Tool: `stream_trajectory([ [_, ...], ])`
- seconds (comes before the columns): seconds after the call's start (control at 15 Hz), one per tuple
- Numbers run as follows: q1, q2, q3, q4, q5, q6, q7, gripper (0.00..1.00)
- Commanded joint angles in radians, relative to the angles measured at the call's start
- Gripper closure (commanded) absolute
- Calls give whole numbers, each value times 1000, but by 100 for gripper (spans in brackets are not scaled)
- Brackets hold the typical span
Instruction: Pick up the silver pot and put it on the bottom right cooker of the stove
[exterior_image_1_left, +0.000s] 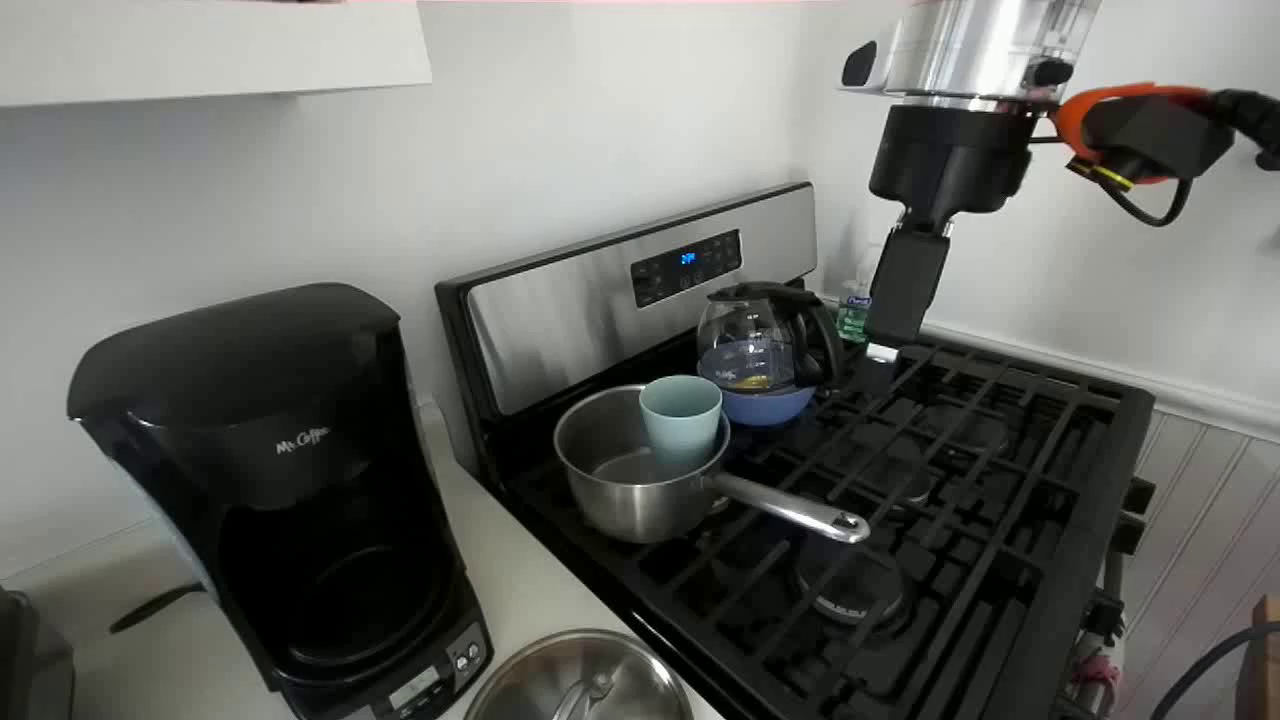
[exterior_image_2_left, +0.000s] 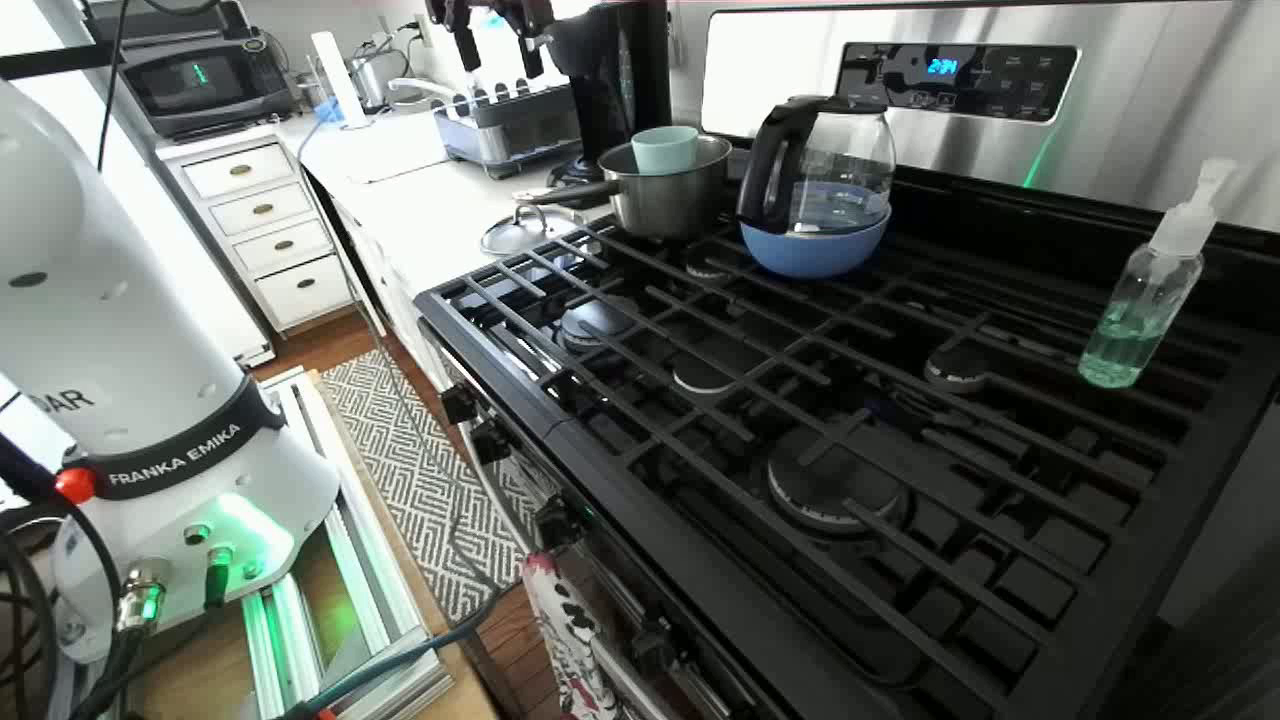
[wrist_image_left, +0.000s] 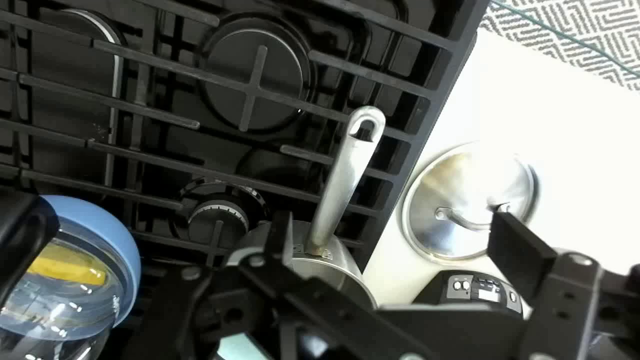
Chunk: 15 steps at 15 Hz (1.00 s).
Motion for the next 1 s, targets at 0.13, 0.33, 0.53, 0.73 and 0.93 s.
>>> stream_trajectory([
  [0.13, -30, 14, 43, 1, -15, 48, 89, 0],
  [0.33, -71, 85, 81, 29, -43, 118, 221, 0],
  [0.53, -101, 157, 97, 46, -57, 204, 298, 0],
  [0.73, -95, 214, 74, 69, -27, 237, 274, 0],
  [0.93, -92, 185, 75, 37, -32, 229, 267, 0],
])
